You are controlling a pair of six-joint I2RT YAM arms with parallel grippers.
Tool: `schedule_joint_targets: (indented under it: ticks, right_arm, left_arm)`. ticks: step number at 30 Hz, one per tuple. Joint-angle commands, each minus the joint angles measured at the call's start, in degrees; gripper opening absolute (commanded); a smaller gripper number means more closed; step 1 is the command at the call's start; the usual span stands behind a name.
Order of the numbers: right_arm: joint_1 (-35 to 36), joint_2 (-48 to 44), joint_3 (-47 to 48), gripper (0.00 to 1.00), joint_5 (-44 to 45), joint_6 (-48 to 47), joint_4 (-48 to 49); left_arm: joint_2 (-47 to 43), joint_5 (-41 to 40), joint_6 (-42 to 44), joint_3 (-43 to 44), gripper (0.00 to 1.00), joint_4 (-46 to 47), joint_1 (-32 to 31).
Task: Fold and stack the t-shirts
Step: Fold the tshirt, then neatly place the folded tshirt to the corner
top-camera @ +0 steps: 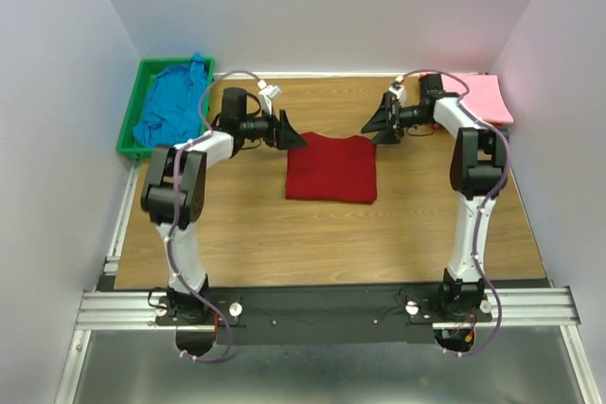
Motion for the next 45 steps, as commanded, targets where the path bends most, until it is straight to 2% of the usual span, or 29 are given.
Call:
schedule_joint_targets:
  ticks: [1, 2, 4, 5, 6, 7, 8, 9, 11, 14, 15, 19, 26, 32, 34, 36, 37, 39, 42, 45]
  right_arm:
    - [-0.5, -17.2, -4.6, 1.0, 12.3, -1.2, 0.4]
    - [-0.5, -19.7, -6.2, 1.0, 15.4, -1.2, 0.5]
    - [-0.6, -25.2, -12.0, 1.0, 22.5, -1.1, 1.2]
    - [-0.6, -26.8, -14.5, 1.0, 24.7, -0.6, 1.6]
    - [-0.7, -28.3, -17.0, 1.0, 26.4, 0.1, 2.5]
    - [-1.1, -29.7, -21.5, 1.0, 27.6, 1.4, 3.1]
    - [-1.3, -31.9, -23.7, 1.0, 28.5, 2.1, 3.4]
    - [-1.3, -33.0, -25.5, 1.0, 29.4, 3.0, 4.3]
    - [-1.3, -34.8, -30.7, 1.0, 30.3, 5.0, 4.9]
    - [-3.1, -36.2, -36.3, 1.0, 33.0, 7.7, 6.9]
    - [-4.3, -37.2, -37.6, 1.0, 33.0, 9.3, 8.4]
    - [-7.1, -38.6, -44.1, 1.0, 30.3, 13.1, 12.0]
    - [-7.9, -36.2, -46.0, 1.0, 28.8, 16.8, 13.1]
    - [-7.9, -34.1, -48.7, 1.0, 28.6, 20.5, 15.3]
    - [-7.9, -33.0, -49.6, 1.0, 27.1, 21.3, 16.6]
    - [-7.9, -32.1, -50.9, 1.0, 25.8, 21.6, 17.8]
    - [-7.9, -31.4, -51.5, 1.0, 24.4, 22.4, 19.7]
    - [-7.9, -30.9, -53.3, 1.0, 22.3, 23.6, 22.0]
    - [-7.9, -30.1, -56.6, 0.98, 19.3, 27.5, 29.6]
    - [-7.6, -29.0, -58.4, 0.97, 18.1, 30.8, 34.7]
  left_arm:
    - [-12.7, -12.7, 27.1, 1.9, 0.89, -17.7, -2.0]
    - [-16.2, -15.1, 35.3, 1.5, 0.89, -21.3, -4.0]
    - [-19.6, -23.2, 42.2, -0.3, 0.89, -23.2, -7.1]
    - [-22.6, -25.5, 49.8, -1.0, 0.89, -24.8, -10.7]
    - [-24.0, -28.9, 52.7, -3.0, 0.89, -24.9, -13.6]
    - [-25.0, -35.8, 56.4, -4.2, 0.89, -24.9, -16.2]
    - [-26.9, -38.3, 62.9, -6.5, 0.89, -25.2, -21.8]
    - [-27.6, -40.7, 66.3, -7.9, 0.89, -25.3, -24.5]
    - [-28.7, -48.0, 69.9, -10.4, 0.89, -23.1, -29.8]
    - [-26.7, -53.0, 73.5, -12.6, 0.81, -20.6, -37.3]
    - [-24.9, -54.7, 74.4, -13.1, 0.75, -19.8, -40.3]
    - [-19.3, -59.0, 76.4, -13.8, 0.61, -14.4, -45.5]
    - [-10.2, -60.5, 76.9, -9.8, 0.57, -11.6, -47.2]
    - [-4.5, -61.5, 78.5, -6.0, 0.49, -10.0, -47.4]
    - [-2.9, -61.5, 79.6, -5.3, 0.41, -9.5, -47.4]
    - [-2.4, -61.3, 79.6, -4.7, 0.25, -9.6, -47.3]
    - [-2.6, -59.6, 79.4, -4.1, 0.22, -9.8, -46.9]
    - [-3.0, -57.3, 78.7, -3.5, 0.1, -10.8, -46.0]
    - [-3.7, -52.0, 76.8, -0.2, 0.01, -13.7, -44.4]
    - [-4.1, -48.4, 74.0, 2.5, 0.0, -16.0, -42.1]
